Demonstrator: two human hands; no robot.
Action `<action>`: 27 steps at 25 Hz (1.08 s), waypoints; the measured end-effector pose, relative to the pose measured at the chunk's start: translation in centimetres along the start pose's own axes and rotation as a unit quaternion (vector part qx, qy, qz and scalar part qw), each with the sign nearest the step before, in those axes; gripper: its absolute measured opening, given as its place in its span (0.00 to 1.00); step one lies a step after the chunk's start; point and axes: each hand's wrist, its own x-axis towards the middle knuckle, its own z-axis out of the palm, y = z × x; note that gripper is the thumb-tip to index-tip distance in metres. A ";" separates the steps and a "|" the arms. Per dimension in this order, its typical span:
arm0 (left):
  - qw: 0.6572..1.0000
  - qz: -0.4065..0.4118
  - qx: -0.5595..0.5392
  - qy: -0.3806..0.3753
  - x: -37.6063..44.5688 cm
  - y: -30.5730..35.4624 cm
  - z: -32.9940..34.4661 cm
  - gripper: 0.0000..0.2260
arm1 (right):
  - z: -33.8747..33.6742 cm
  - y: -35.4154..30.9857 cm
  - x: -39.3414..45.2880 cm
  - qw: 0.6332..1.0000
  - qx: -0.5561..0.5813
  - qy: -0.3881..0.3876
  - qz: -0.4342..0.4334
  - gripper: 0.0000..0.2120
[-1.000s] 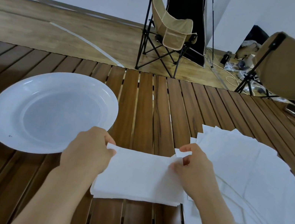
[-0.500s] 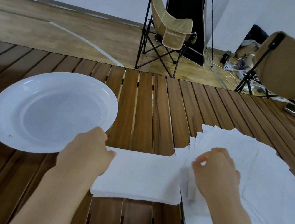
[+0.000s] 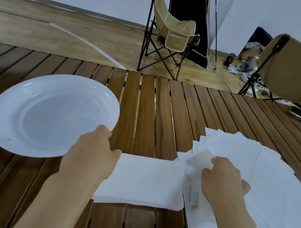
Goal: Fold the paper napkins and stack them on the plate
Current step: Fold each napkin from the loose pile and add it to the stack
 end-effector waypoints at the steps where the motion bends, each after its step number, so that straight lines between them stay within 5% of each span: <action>1: 1.000 0.008 -0.005 0.015 0.1 0.0 0.0 0.17 | -0.1 0.0 0.1 0.998 0.026 0.046 -0.020 0.14; 5: 0.994 0.051 -0.064 0.066 0.4 0.0 -0.1 0.09 | -0.6 -0.1 0.4 0.960 0.192 0.177 -0.101 0.12; 10: 0.992 0.078 -0.092 -0.023 0.5 -0.2 -0.1 0.17 | -1.5 -0.3 0.6 0.897 0.376 0.199 -0.120 0.10; 12: 0.986 0.093 -0.117 -0.074 0.3 0.1 -0.1 0.27 | -2.6 -0.6 0.3 0.831 0.528 0.131 -0.118 0.11; 15: 0.968 0.120 -0.175 -0.134 0.0 1.1 -0.3 0.44 | -4.2 -0.8 -0.4 0.662 0.743 -0.042 -0.091 0.10; 17: 0.952 0.130 -0.232 -0.153 -0.2 1.7 -0.7 0.50 | -4.6 -0.6 -0.3 0.618 0.778 -0.096 -0.068 0.10; 22: 0.916 0.148 -0.356 -0.116 0.0 2.0 -2.1 0.46 | -3.2 -0.4 0.2 0.651 0.751 -0.113 0.014 0.08; 27: 0.933 0.093 -0.341 -0.062 -0.1 2.0 -2.2 0.27 | -2.8 -0.3 0.3 0.723 0.670 -0.163 0.041 0.06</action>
